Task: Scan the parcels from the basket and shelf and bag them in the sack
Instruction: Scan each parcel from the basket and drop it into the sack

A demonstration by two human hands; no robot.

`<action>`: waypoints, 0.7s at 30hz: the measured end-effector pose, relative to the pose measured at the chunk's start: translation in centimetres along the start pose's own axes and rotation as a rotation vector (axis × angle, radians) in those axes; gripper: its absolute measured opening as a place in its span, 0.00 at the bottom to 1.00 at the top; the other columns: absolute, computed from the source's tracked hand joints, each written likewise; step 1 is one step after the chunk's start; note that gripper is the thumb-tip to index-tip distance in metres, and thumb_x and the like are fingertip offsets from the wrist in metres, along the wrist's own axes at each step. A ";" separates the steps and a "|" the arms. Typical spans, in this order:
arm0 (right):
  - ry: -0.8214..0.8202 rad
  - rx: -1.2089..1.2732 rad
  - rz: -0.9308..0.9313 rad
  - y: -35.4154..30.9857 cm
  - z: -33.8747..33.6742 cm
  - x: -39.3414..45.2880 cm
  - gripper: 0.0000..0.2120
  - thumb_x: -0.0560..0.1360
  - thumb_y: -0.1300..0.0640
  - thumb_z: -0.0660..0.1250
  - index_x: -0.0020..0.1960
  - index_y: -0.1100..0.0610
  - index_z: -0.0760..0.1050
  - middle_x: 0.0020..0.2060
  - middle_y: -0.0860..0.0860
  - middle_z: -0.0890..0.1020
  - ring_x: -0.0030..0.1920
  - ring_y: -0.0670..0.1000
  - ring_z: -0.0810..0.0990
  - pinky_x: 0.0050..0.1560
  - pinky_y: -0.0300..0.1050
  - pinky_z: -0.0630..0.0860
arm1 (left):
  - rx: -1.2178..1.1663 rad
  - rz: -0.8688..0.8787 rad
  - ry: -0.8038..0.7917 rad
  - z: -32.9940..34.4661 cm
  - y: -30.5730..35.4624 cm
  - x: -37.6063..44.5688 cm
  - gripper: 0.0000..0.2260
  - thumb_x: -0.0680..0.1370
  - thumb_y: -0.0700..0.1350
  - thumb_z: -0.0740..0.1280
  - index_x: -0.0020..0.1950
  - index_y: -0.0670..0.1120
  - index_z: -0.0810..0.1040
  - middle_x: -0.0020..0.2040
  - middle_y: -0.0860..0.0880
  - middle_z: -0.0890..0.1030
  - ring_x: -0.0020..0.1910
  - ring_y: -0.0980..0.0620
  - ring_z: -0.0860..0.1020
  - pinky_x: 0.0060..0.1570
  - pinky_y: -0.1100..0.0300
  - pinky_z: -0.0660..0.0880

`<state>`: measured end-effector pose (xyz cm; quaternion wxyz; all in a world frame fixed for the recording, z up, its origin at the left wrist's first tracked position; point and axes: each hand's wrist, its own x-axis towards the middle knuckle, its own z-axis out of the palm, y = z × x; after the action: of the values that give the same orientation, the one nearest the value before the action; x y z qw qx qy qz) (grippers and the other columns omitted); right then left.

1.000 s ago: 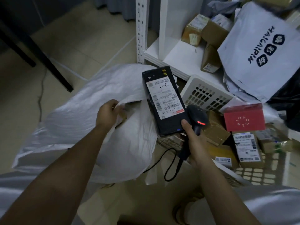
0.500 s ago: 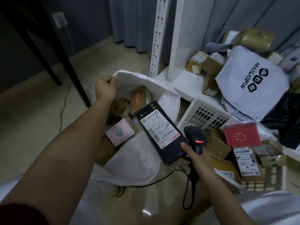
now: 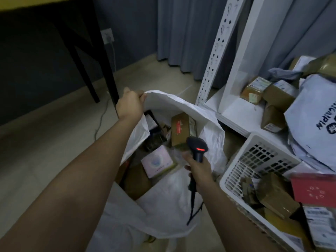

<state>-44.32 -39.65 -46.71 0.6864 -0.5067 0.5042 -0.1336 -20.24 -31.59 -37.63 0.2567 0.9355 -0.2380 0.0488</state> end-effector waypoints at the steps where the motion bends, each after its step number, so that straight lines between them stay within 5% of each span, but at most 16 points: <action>1: 0.051 -0.018 -0.015 0.3 -0.9 0.1 0.12 0.72 0.54 0.74 0.51 0.54 0.75 0.43 0.53 0.80 0.42 0.52 0.80 0.36 0.42 0.72 | 0.010 0.014 0.004 0.2 -0.2 0.0 0.15 0.83 0.51 0.57 0.57 0.46 0.81 0.58 0.39 0.72 0.47 0.38 0.77 0.51 0.49 0.74; 6: 0.322 -0.209 -0.399 -0.6 -3.9 1.0 0.12 0.71 0.59 0.74 0.40 0.56 0.71 0.37 0.60 0.76 0.34 0.51 0.74 0.35 0.44 0.70 | -0.015 0.061 0.012 3.3 -1.6 0.7 0.13 0.81 0.41 0.60 0.63 0.39 0.74 0.63 0.37 0.67 0.55 0.36 0.74 0.51 0.50 0.72; 8: 0.406 -0.232 -0.483 -2.0 -3.9 2.5 0.12 0.70 0.59 0.75 0.41 0.57 0.71 0.36 0.60 0.76 0.35 0.51 0.74 0.36 0.44 0.69 | 0.033 0.038 0.014 4.6 -1.5 1.2 0.22 0.79 0.41 0.62 0.72 0.40 0.65 0.69 0.37 0.64 0.64 0.36 0.68 0.56 0.47 0.70; 11: 0.399 -0.163 -0.392 -4.3 -2.8 5.2 0.15 0.71 0.56 0.75 0.55 0.54 0.73 0.44 0.51 0.79 0.45 0.51 0.77 0.48 0.45 0.72 | 0.234 0.095 -0.026 6.5 -1.8 1.9 0.34 0.78 0.46 0.63 0.78 0.40 0.48 0.77 0.38 0.53 0.76 0.40 0.51 0.73 0.43 0.53; 14: 0.345 -0.152 -0.322 -5.7 -1.4 8.3 0.19 0.72 0.54 0.74 0.61 0.54 0.73 0.49 0.50 0.79 0.50 0.52 0.77 0.56 0.48 0.73 | 0.364 0.048 -0.072 8.5 -2.6 2.7 0.36 0.80 0.47 0.60 0.78 0.42 0.40 0.79 0.42 0.43 0.78 0.43 0.42 0.73 0.41 0.41; 21: 0.298 -0.186 -0.330 -7.6 2.3 14.9 0.08 0.76 0.53 0.69 0.52 0.53 0.73 0.43 0.49 0.78 0.46 0.51 0.77 0.49 0.45 0.70 | 0.445 -0.002 -0.098 11.5 -5.4 6.6 0.41 0.78 0.47 0.65 0.78 0.44 0.37 0.79 0.43 0.39 0.77 0.40 0.38 0.74 0.41 0.45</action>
<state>-33.14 -52.13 -48.81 0.5237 -0.6178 0.5205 -0.2702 -12.24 -36.02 -48.60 0.0321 0.9705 -0.2328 0.0544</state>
